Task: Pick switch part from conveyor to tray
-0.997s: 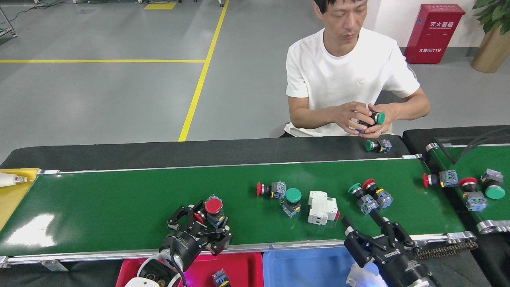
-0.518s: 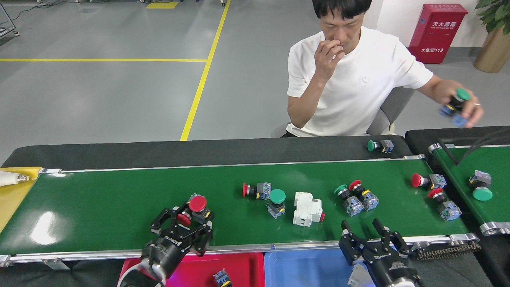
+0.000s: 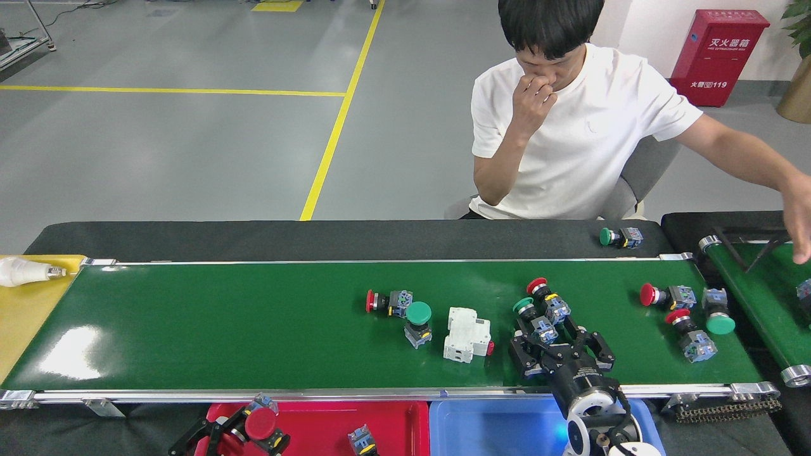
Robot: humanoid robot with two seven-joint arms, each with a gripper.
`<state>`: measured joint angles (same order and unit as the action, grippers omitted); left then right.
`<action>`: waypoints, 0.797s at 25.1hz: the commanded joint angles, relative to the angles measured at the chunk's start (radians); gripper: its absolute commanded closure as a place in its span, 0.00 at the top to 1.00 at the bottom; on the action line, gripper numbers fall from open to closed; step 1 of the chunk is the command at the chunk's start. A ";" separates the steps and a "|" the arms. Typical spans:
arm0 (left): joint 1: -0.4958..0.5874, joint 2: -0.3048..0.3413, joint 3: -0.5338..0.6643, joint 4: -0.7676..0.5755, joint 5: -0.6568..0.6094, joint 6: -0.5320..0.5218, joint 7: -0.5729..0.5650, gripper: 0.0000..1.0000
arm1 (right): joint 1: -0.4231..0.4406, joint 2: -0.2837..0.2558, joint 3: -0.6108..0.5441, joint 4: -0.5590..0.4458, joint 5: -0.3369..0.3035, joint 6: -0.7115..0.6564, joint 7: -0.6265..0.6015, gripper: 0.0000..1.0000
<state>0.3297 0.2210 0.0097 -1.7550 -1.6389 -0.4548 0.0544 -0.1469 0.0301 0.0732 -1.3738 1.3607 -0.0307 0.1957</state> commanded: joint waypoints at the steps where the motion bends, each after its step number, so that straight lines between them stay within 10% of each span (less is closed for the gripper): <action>1: -0.001 -0.011 0.006 -0.011 0.002 -0.005 0.035 1.00 | -0.017 -0.010 0.000 -0.008 0.000 0.009 -0.001 0.94; 14: -0.055 -0.196 0.319 0.035 0.106 0.018 0.019 1.00 | -0.189 -0.032 0.043 0.174 -0.003 0.023 -0.001 0.95; 20: -0.067 -0.190 0.366 0.057 0.113 0.176 -0.079 1.00 | -0.267 -0.042 0.120 0.280 -0.018 -0.011 -0.004 0.37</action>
<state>0.2709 0.0190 0.3708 -1.6907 -1.5311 -0.3161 -0.0115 -0.3887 -0.0069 0.1869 -1.0902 1.3462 -0.0245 0.1972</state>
